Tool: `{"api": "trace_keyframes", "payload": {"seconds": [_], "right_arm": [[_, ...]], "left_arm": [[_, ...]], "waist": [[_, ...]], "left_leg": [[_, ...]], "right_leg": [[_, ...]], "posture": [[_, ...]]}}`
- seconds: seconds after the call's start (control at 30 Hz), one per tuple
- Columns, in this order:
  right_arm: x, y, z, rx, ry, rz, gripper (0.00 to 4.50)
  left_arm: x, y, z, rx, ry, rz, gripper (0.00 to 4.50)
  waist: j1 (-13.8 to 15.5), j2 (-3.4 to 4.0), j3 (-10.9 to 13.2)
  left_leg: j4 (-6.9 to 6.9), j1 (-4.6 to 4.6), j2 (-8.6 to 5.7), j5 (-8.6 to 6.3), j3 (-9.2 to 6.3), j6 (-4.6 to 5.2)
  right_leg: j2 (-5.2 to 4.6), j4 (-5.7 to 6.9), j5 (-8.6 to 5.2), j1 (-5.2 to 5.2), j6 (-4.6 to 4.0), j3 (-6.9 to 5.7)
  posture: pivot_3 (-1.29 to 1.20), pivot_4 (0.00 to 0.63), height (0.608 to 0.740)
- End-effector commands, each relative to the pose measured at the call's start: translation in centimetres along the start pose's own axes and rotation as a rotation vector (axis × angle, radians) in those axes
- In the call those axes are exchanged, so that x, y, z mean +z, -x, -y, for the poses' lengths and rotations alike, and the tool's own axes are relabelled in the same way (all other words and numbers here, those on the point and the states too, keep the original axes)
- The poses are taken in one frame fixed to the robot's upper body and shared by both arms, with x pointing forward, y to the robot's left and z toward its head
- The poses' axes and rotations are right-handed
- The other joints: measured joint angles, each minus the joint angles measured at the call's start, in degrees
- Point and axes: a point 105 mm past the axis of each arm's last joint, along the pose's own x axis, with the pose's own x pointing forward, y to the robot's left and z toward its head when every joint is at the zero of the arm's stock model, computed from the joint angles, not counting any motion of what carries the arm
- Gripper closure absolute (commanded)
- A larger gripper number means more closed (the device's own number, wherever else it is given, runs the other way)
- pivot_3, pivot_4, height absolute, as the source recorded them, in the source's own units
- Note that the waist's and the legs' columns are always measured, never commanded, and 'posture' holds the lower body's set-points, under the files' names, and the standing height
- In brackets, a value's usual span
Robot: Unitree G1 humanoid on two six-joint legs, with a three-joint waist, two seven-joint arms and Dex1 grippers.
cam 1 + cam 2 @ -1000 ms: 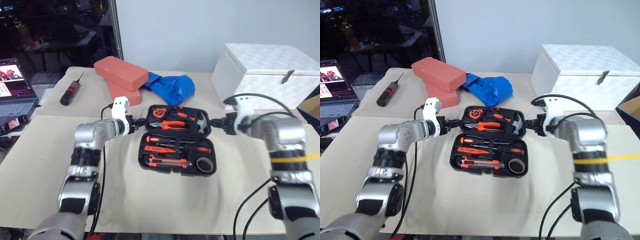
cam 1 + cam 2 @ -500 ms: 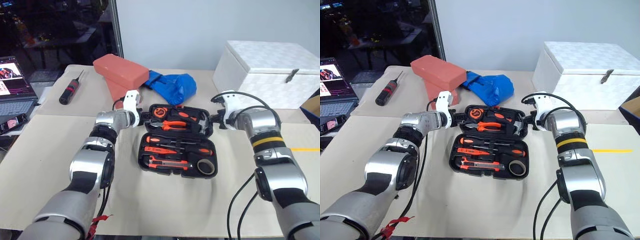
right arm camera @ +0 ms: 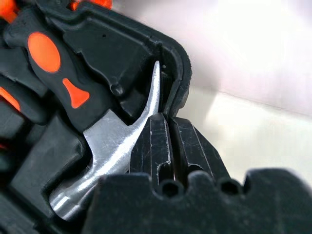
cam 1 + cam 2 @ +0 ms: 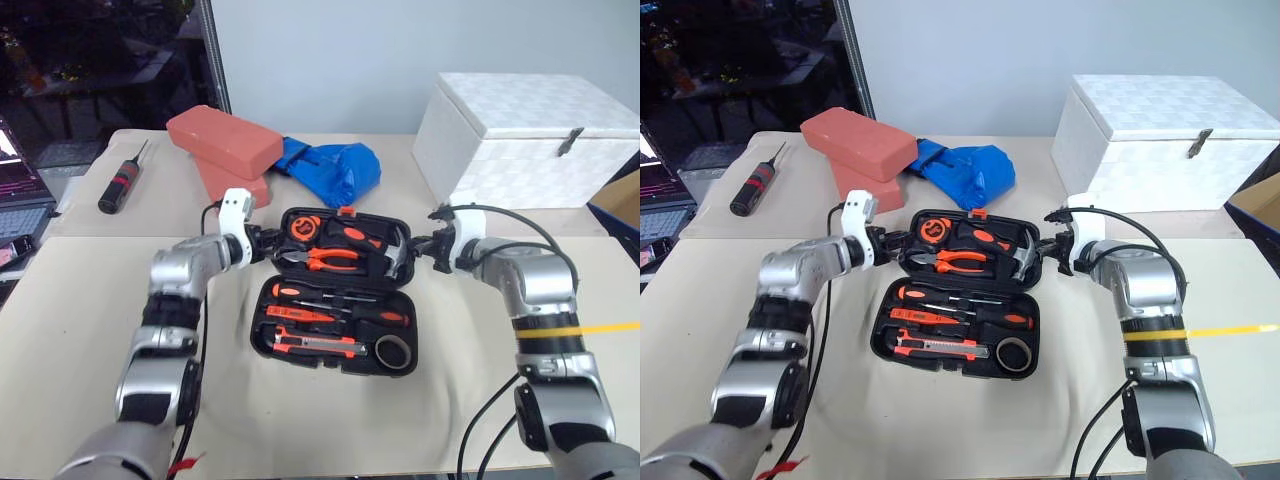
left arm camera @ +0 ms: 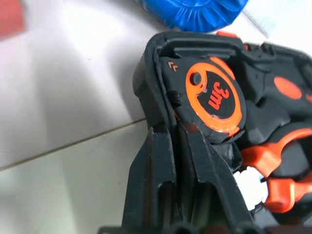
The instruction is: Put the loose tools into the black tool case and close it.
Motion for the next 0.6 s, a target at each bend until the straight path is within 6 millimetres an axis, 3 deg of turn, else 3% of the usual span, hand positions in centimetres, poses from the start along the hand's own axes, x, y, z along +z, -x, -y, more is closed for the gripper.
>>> {"api": "trace_keyframes", "payload": {"seconds": [0.03, 0.27, 0.37, 0.6], "right_arm": [[6.4, 0.2, -3.3, 0.129, 0.115, 0.27, 4.5], [7.9, 0.2, -4.4, 0.228, 0.191, 0.382, 4.5], [6.6, 0.7, -4.6, 0.251, 0.24, 0.368, 4.5], [3.8, 4.4, -6.1, 0.269, 0.354, 0.376, 4.5]], "left_arm": [[1.9, -0.1, 3.6, -0.105, -0.118, 0.098, 4.39], [2.9, 1.0, 3.6, -0.104, -0.325, 0.161, 4.39], [2.2, 1.6, 3.2, -0.099, -0.409, 0.162, 4.39], [0.8, 3.1, 3.3, -0.155, -0.602, 0.159, 4.39]], "waist": [[0.6, -0.01, 0.0], [1.5, -0.01, 0.0], [1.4, -0.01, 0.0], [1.6, 0.0, 0.0]], "left_leg": [[0.07, 0.0, -0.02, 0.03, -0.01, -0.04], [0.12, -0.01, -0.08, 0.49, 0.02, 0.12], [0.11, 0.0, -0.07, 0.5, 0.02, 0.12], [0.04, -0.05, -0.02, 0.47, 0.04, 0.14]], "right_leg": [[-0.01, -0.15, 0.01, -0.03, -0.01, -0.01], [0.05, -0.26, 0.35, -0.02, 0.0, -0.02], [0.06, -0.24, 0.38, -0.02, -0.06, -0.02], [0.05, -0.33, 0.39, -0.02, -0.07, -0.04]], "posture": [[0.0, 0.15, 0.74], [0.0, 0.15, 0.74], [0.0, 0.15, 0.74], [0.0, 0.15, 0.74]]}}
